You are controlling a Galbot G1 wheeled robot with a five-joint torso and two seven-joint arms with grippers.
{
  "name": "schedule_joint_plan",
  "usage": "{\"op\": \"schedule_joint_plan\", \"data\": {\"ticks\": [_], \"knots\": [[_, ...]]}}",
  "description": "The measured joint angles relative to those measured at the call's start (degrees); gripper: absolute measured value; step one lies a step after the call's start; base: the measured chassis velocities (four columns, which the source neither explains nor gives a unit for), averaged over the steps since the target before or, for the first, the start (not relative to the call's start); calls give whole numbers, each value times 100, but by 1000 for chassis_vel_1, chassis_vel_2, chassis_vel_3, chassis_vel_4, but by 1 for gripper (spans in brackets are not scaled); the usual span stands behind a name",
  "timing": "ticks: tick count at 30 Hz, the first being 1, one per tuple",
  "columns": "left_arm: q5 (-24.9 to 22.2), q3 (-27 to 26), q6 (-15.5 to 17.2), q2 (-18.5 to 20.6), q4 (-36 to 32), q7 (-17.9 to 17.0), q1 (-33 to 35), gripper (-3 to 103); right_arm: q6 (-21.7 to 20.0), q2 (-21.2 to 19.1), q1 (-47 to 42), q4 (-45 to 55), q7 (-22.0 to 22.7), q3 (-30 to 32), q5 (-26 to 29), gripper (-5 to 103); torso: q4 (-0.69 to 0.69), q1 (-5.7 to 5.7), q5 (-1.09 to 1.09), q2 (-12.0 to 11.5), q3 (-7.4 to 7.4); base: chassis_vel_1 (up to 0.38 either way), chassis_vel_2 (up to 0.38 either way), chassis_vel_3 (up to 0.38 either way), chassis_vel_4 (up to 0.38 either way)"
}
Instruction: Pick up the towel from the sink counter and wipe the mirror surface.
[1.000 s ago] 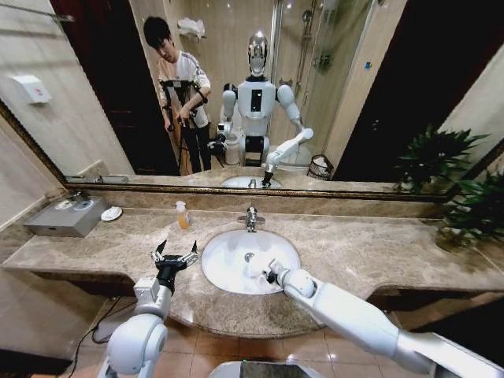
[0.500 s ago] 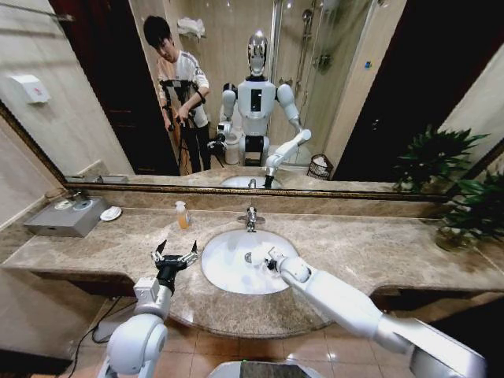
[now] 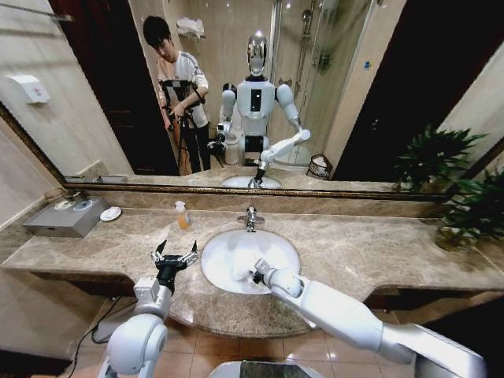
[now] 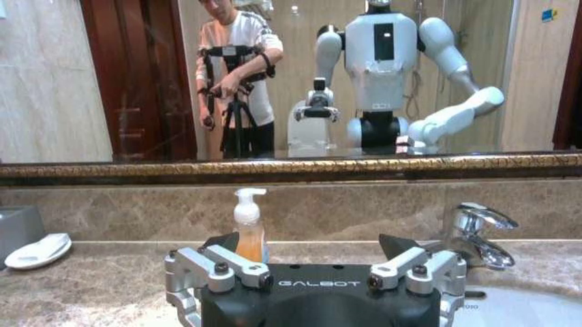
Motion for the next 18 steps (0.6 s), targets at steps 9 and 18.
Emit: {"op": "schedule_joint_plan", "data": {"ticks": [9,18], "knots": [[0,0,0,0,0,0,0,100,396,597,398,-1283,-68,149,-246,12,-1,0,0,0,0,0,0,0,0],[0,1,0,0,0,0,0,100,254,292,68,-465,-103,-13,-111,12,-2,0,1,0,0,0,0,0,0]]}}
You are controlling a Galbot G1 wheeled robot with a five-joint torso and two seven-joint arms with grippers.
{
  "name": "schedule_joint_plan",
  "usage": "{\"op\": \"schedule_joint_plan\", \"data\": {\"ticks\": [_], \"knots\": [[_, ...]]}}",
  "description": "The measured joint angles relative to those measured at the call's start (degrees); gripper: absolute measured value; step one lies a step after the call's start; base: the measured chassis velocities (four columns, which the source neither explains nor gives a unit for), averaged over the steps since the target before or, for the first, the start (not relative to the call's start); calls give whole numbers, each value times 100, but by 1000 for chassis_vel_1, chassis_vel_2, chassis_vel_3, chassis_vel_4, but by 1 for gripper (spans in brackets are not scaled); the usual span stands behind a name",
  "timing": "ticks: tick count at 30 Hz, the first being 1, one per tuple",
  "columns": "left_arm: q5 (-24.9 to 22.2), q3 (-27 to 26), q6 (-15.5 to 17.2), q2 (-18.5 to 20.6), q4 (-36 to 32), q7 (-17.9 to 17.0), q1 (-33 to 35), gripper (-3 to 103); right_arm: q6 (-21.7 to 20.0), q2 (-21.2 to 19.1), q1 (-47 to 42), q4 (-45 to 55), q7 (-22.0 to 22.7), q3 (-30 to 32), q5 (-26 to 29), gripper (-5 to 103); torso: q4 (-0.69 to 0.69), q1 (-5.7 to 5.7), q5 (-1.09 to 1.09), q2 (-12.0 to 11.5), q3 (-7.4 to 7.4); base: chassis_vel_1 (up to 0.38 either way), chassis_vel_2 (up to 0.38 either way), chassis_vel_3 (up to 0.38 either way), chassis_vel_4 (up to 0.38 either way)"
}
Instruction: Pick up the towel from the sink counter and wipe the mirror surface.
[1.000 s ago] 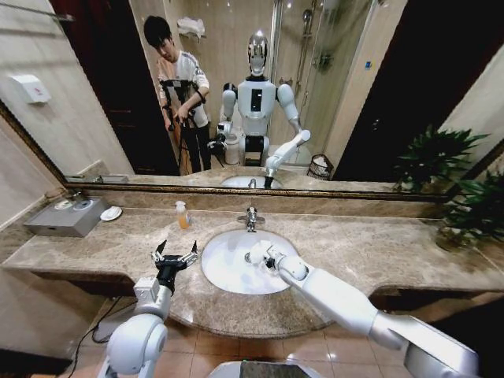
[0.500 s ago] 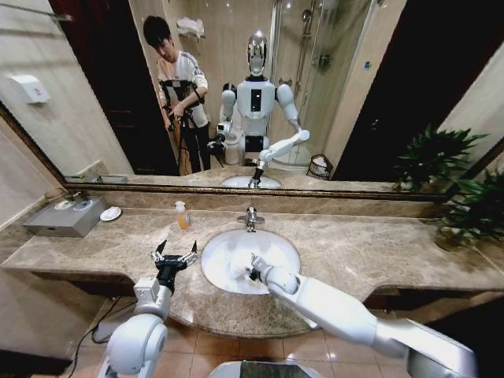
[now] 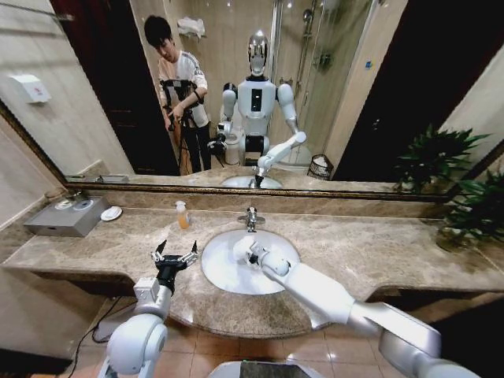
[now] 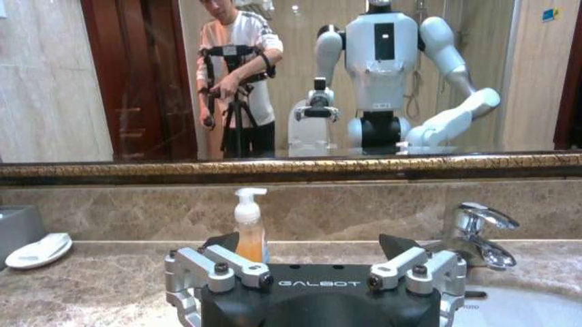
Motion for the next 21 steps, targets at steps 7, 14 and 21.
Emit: {"op": "schedule_joint_plan", "data": {"ticks": [7,14,21], "knots": [[0,0,0,0,0,0,0,100,-146,-171,-98,561,115,-243,231,12,0,-1,-1,0,-1,0,0,0,0],[0,0,0,0,0,0,0,100,168,432,336,-661,-7,-106,9,12,3,0,-1,0,0,0,0,0,0],[0,0,0,0,0,0,0,100,433,579,426,-1025,86,-9,-23,12,2,0,0,0,0,0,0,0,0]]}}
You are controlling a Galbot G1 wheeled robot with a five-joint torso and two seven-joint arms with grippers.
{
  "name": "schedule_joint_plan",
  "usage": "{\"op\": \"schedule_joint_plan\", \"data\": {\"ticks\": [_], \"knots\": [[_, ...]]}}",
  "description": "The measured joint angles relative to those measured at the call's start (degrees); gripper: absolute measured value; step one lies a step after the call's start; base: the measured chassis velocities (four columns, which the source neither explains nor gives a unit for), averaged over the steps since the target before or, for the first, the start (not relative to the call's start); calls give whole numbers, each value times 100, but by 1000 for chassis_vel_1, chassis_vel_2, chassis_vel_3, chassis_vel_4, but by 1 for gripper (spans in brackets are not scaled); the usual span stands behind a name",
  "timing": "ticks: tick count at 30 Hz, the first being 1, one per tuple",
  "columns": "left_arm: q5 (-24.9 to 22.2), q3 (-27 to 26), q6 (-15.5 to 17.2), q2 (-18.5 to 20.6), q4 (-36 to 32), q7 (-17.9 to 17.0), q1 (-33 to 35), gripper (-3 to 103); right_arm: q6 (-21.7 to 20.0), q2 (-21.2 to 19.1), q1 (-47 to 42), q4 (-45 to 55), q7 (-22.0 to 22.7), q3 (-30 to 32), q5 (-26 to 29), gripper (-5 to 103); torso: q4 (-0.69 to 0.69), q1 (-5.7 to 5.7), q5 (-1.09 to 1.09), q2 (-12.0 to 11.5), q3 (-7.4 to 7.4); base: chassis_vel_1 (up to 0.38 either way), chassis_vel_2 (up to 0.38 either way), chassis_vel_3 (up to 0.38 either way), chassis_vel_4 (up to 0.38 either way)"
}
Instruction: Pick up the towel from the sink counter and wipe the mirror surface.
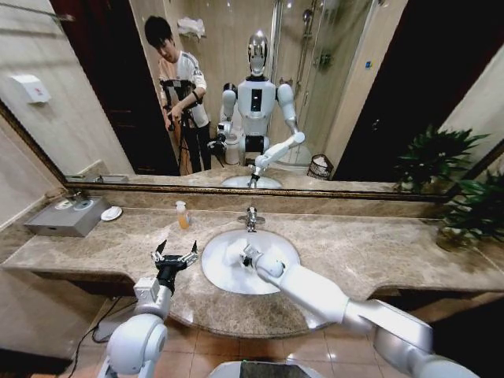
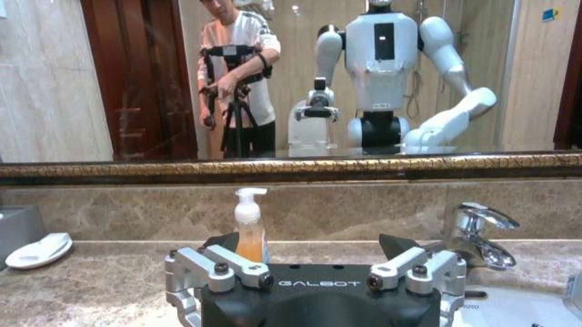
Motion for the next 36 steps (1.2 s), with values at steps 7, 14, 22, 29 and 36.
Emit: {"op": "schedule_joint_plan", "data": {"ticks": [7,14,22,29,36], "knots": [[0,0,0,0,0,0,0,100,-274,-512,-462,1179,428,-306,454,12,-2,-1,1,0,0,0,0,0,0],[0,0,0,0,0,0,0,100,-360,-504,-494,1332,544,-351,533,12,-2,-1,1,0,0,0,0,0,0],[0,0,0,0,0,0,0,100,5,346,107,-159,264,-72,115,12,2,0,1,0,0,0,0,0,0],[0,0,0,0,0,0,0,100,-39,50,-24,290,316,-322,119,12,-1,0,1,0,1,0,0,0,0],[0,0,0,0,0,0,0,100,-209,-384,-280,1239,599,-636,339,12,-1,-1,1,0,0,0,0,0,0]]}}
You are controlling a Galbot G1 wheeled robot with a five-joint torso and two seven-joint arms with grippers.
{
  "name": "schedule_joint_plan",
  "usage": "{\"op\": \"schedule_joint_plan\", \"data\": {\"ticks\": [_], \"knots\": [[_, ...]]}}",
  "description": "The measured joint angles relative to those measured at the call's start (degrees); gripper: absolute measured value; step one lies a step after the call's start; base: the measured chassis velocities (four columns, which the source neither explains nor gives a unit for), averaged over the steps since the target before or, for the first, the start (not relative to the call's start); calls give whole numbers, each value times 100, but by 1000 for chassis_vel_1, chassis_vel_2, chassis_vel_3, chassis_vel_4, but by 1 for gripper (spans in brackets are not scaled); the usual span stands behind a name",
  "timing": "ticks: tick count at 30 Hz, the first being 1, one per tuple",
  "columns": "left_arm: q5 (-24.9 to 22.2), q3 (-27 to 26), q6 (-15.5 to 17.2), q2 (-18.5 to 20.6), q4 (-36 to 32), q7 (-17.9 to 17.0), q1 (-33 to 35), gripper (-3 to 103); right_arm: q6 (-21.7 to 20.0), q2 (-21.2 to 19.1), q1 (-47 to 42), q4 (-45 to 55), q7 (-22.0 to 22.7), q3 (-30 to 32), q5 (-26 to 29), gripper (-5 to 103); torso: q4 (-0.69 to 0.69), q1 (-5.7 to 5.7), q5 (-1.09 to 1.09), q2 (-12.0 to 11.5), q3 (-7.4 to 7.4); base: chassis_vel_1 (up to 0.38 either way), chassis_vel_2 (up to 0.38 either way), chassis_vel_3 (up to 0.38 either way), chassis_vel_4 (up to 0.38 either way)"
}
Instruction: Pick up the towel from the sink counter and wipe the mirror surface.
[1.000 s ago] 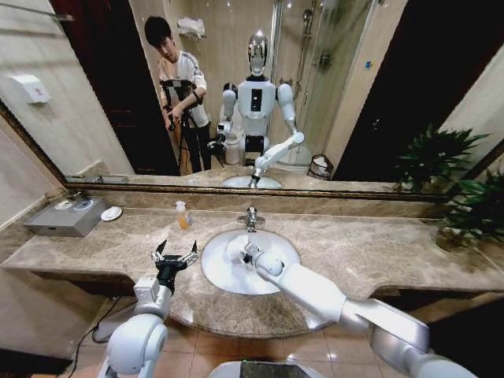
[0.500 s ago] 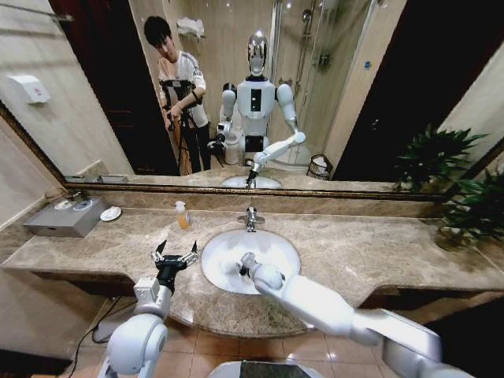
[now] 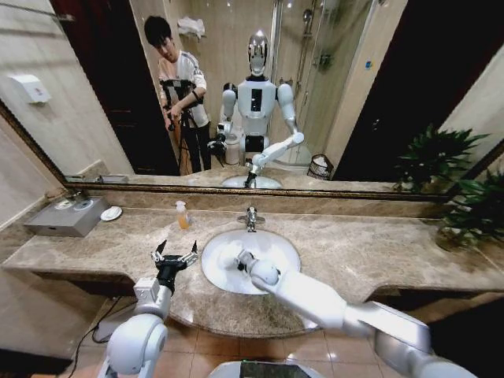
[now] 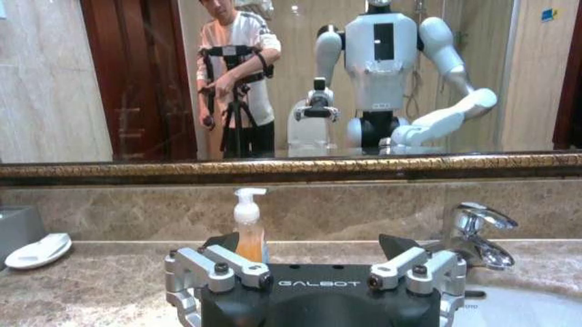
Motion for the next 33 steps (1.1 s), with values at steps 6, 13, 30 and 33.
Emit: {"op": "schedule_joint_plan", "data": {"ticks": [6,13,30,33], "knots": [[0,0,0,0,0,0,0,100,-23,178,90,-60,30,-20,14,12,2,0,1,0,0,0,0,0,0],[0,-1,0,0,0,-1,0,100,123,678,432,-958,-145,186,-110,12,2,1,-1,0,0,0,0,0,0],[0,0,0,0,0,0,-1,100,-384,88,80,222,530,-20,676,12,0,0,0,0,0,0,0,0,0],[0,0,0,0,0,0,0,100,-369,131,80,75,525,62,636,12,0,0,1,0,0,0,0,0,0]]}}
